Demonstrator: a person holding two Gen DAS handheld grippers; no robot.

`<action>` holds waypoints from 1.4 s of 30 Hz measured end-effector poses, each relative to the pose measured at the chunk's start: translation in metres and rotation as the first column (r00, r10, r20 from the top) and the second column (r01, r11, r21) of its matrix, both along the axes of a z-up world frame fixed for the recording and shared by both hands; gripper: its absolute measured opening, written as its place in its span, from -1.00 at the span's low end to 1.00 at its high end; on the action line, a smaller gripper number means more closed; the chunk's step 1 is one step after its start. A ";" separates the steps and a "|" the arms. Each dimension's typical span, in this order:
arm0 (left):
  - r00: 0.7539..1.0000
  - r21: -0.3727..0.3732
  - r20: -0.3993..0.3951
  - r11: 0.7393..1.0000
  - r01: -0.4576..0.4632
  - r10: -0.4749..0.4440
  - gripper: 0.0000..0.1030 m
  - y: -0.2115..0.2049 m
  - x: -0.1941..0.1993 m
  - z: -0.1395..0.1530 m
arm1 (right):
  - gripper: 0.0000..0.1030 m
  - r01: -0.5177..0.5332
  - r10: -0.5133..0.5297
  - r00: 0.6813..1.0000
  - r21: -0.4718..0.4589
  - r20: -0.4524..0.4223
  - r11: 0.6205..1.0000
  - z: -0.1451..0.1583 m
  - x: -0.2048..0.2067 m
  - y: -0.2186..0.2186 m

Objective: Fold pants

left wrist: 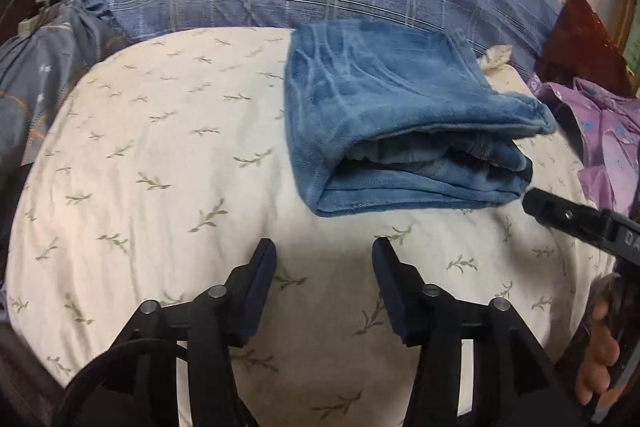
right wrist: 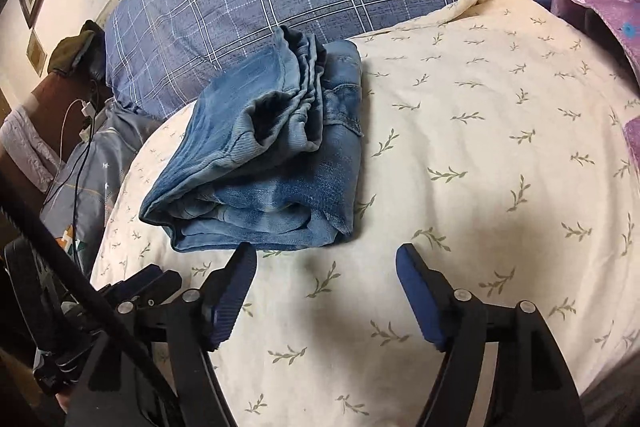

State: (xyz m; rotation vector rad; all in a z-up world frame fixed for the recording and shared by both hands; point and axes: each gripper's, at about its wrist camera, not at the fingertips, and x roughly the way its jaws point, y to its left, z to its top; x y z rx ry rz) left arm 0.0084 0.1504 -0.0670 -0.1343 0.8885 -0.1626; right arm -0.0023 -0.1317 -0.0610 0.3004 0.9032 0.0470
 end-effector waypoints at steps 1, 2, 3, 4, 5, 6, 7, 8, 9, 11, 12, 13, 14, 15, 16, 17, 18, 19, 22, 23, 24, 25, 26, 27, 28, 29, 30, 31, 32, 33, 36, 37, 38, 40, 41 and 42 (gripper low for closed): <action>1.000 0.019 0.004 1.000 -0.020 0.020 0.04 0.001 -0.002 0.002 | 0.45 0.006 -0.006 1.000 0.007 -0.004 1.000 0.000 -0.002 -0.001; 0.999 0.027 0.006 0.999 -0.032 0.032 0.07 0.000 -0.004 0.004 | 0.45 0.012 -0.012 1.000 0.011 -0.010 1.000 0.000 -0.003 -0.001; 0.999 0.031 0.006 0.998 -0.047 0.047 0.08 0.001 -0.006 0.006 | 0.46 0.019 -0.019 1.000 0.018 -0.017 1.000 0.000 -0.006 -0.001; 0.998 0.028 0.001 0.998 -0.061 0.061 0.09 0.002 -0.009 0.007 | 0.46 0.025 -0.024 0.999 0.028 -0.025 0.999 0.000 -0.010 -0.001; 0.998 0.022 -0.001 0.998 -0.067 0.067 0.09 0.002 -0.010 0.009 | 0.46 0.031 -0.030 0.999 0.034 -0.034 0.999 0.000 -0.013 -0.001; 0.997 0.016 -0.001 0.997 -0.072 0.072 0.09 0.002 -0.013 0.011 | 0.46 0.035 -0.034 0.999 0.035 -0.041 0.999 0.001 -0.016 0.000; 0.997 0.016 0.004 0.997 -0.074 0.074 0.09 0.000 -0.017 0.015 | 0.46 0.036 -0.034 0.998 0.032 -0.048 0.999 0.002 -0.017 0.001; 0.997 0.018 0.013 0.997 -0.072 0.072 0.09 -0.002 -0.021 0.020 | 0.46 0.037 -0.036 0.998 0.025 -0.052 0.999 0.005 -0.020 0.002; 0.998 0.021 0.027 0.998 -0.065 0.065 0.09 -0.005 -0.026 0.026 | 0.46 0.039 -0.038 0.998 0.013 -0.054 0.999 0.011 -0.023 0.005; 0.998 0.022 0.050 0.998 -0.051 0.050 0.11 -0.011 -0.034 0.038 | 0.47 0.048 -0.048 0.998 0.006 -0.041 0.999 0.022 -0.032 0.007; 0.997 0.018 0.057 0.999 -0.048 0.047 0.11 -0.010 -0.037 0.042 | 0.51 0.054 -0.054 0.998 0.001 -0.029 0.999 0.030 -0.036 0.008; 0.996 0.009 0.070 0.999 -0.050 0.049 0.12 -0.011 -0.041 0.049 | 0.52 0.061 -0.061 0.998 -0.004 -0.023 0.998 0.034 -0.039 0.009; 0.996 0.002 0.075 0.999 -0.055 0.054 0.13 -0.009 -0.046 0.053 | 0.53 0.076 -0.076 0.997 -0.009 -0.019 0.997 0.042 -0.042 0.010; 0.995 -0.015 0.082 0.998 -0.058 0.059 0.13 -0.008 -0.049 0.058 | 0.53 0.088 -0.089 0.996 -0.004 -0.018 0.996 0.049 -0.046 0.011; 0.994 -0.037 0.091 0.998 -0.060 0.063 0.16 -0.006 -0.053 0.064 | 0.53 0.092 -0.092 0.996 0.000 -0.016 0.996 0.053 -0.047 0.012; 0.993 -0.048 0.098 0.997 -0.066 0.070 0.18 -0.004 -0.056 0.068 | 0.53 0.098 -0.098 0.995 -0.006 -0.011 0.995 0.060 -0.050 0.015; 0.991 -0.059 0.105 0.996 -0.074 0.080 0.18 -0.002 -0.060 0.073 | 0.54 0.113 -0.113 0.994 -0.021 -0.010 0.993 0.065 -0.052 0.017; 0.990 -0.069 0.108 0.994 -0.082 0.089 0.18 0.000 -0.062 0.075 | 0.54 0.128 -0.129 0.992 -0.033 -0.010 0.991 0.071 -0.055 0.020; 0.987 -0.093 0.126 0.992 -0.087 0.098 0.18 0.005 -0.069 0.084 | 0.54 0.150 -0.152 0.988 -0.047 -0.023 0.988 0.084 -0.061 0.030; 0.986 -0.091 0.134 0.992 -0.090 0.102 0.18 0.006 -0.072 0.087 | 0.54 0.160 -0.162 0.986 -0.062 -0.029 0.985 0.090 -0.065 0.036; 0.985 -0.087 0.138 0.991 -0.097 0.108 0.18 0.008 -0.074 0.090 | 0.54 0.166 -0.168 0.985 -0.070 -0.035 0.984 0.093 -0.068 0.039; 0.984 -0.101 0.143 0.991 -0.094 0.108 0.19 0.011 -0.077 0.092 | 0.54 0.174 -0.177 0.983 -0.073 -0.043 0.982 0.097 -0.071 0.042; 0.983 -0.109 0.144 0.990 -0.094 0.109 0.23 0.012 -0.077 0.094 | 0.54 0.181 -0.184 0.982 -0.067 -0.051 0.981 0.101 -0.073 0.044; 0.983 -0.115 0.141 0.988 -0.103 0.119 0.24 0.015 -0.077 0.095 | 0.57 0.185 -0.188 0.980 -0.055 -0.057 0.981 0.104 -0.075 0.046; 0.982 -0.125 0.133 0.985 -0.119 0.136 0.28 0.020 -0.075 0.095 | 0.61 0.188 -0.190 0.980 -0.034 -0.063 0.982 0.106 -0.073 0.046; 0.981 -0.129 0.130 0.984 -0.126 0.142 0.32 0.022 -0.075 0.093 | 0.61 0.187 -0.187 0.980 -0.004 -0.064 0.982 0.109 -0.069 0.047; 0.982 -0.121 0.118 0.983 -0.136 0.150 0.32 0.024 -0.074 0.090 | 0.62 0.175 -0.174 0.983 0.016 -0.051 0.984 0.110 -0.066 0.048; 0.983 -0.099 0.092 0.984 -0.149 0.159 0.32 0.025 -0.072 0.084 | 0.64 0.148 -0.147 0.989 0.023 -0.006 0.989 0.108 -0.060 0.050; 0.984 -0.088 0.072 0.984 -0.154 0.160 0.32 0.025 -0.069 0.079 | 0.64 0.128 -0.129 0.991 0.009 0.032 0.992 0.104 -0.057 0.050; 0.986 -0.079 0.054 0.985 -0.156 0.161 0.32 0.026 -0.066 0.075 | 0.64 0.118 -0.118 0.992 -0.013 0.047 0.993 0.097 -0.054 0.050; 0.981 -0.041 0.015 0.980 -0.195 0.195 0.31 0.026 -0.058 0.070 | 0.64 0.078 -0.078 0.997 0.000 0.022 0.997 0.076 -0.038 0.046; 0.979 -0.046 0.001 0.978 -0.205 0.205 0.31 0.027 -0.058 0.069 | 0.64 0.070 -0.070 0.997 0.002 0.030 0.998 0.073 -0.036 0.045; 0.977 -0.043 -0.004 0.976 -0.212 0.212 0.31 0.026 -0.058 0.070 | 0.64 0.069 -0.068 0.997 -0.008 0.029 0.998 0.064 -0.033 0.042; 0.975 0.008 0.000 0.975 -0.222 0.222 0.31 0.021 -0.057 0.072 | 0.64 0.071 -0.070 0.997 0.017 -0.015 0.997 0.052 -0.025 0.035; 0.975 0.025 -0.001 0.974 -0.223 0.223 0.31 0.018 -0.056 0.074 | 0.64 0.084 -0.081 0.995 0.059 -0.053 0.995 0.047 -0.021 0.029; 0.975 0.034 -0.001 0.974 -0.224 0.224 0.31 0.016 -0.057 0.076 | 0.64 0.087 -0.080 0.994 0.106 -0.069 0.991 0.044 -0.019 0.023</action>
